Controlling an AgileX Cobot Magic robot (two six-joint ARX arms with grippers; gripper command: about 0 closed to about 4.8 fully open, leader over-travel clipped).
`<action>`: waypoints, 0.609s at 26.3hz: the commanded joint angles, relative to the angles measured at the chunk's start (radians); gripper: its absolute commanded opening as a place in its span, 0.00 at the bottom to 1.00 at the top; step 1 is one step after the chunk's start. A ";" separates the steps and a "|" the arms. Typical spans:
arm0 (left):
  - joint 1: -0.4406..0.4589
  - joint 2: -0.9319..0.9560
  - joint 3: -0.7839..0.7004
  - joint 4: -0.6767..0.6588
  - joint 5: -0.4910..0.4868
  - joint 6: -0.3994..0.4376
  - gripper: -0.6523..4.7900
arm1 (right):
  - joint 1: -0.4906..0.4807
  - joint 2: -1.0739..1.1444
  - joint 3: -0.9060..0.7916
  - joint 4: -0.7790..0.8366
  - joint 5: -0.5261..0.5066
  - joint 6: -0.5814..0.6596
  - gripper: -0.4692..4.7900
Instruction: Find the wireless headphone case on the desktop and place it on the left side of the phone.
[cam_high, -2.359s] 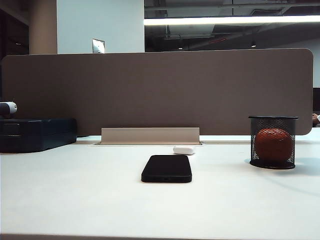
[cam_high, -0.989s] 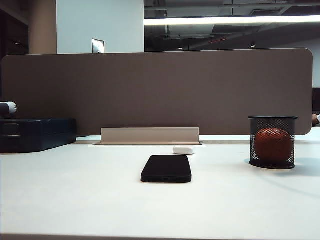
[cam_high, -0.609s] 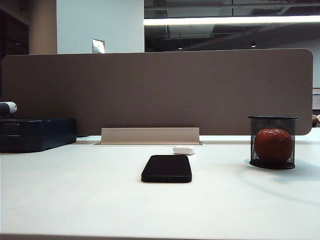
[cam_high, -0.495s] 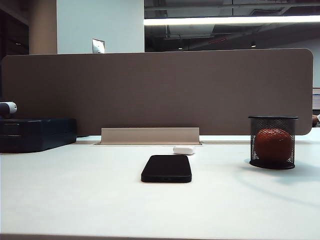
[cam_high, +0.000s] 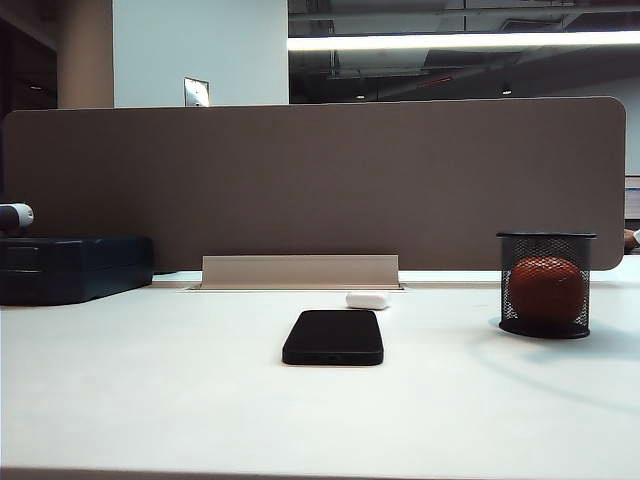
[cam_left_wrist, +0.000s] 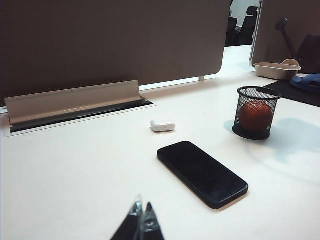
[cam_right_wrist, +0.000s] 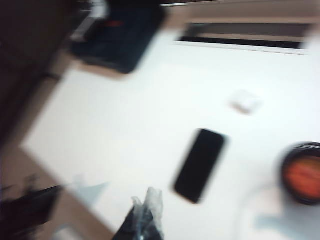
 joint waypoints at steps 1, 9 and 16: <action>-0.001 0.001 0.002 0.009 0.007 0.008 0.11 | 0.018 -0.003 0.003 0.014 0.174 -0.004 0.09; -0.001 0.001 0.002 0.009 0.004 0.008 0.11 | 0.051 0.051 0.003 0.016 0.266 -0.095 0.09; -0.001 0.001 0.002 0.009 0.004 0.008 0.11 | 0.066 0.120 0.004 0.050 0.292 -0.145 0.09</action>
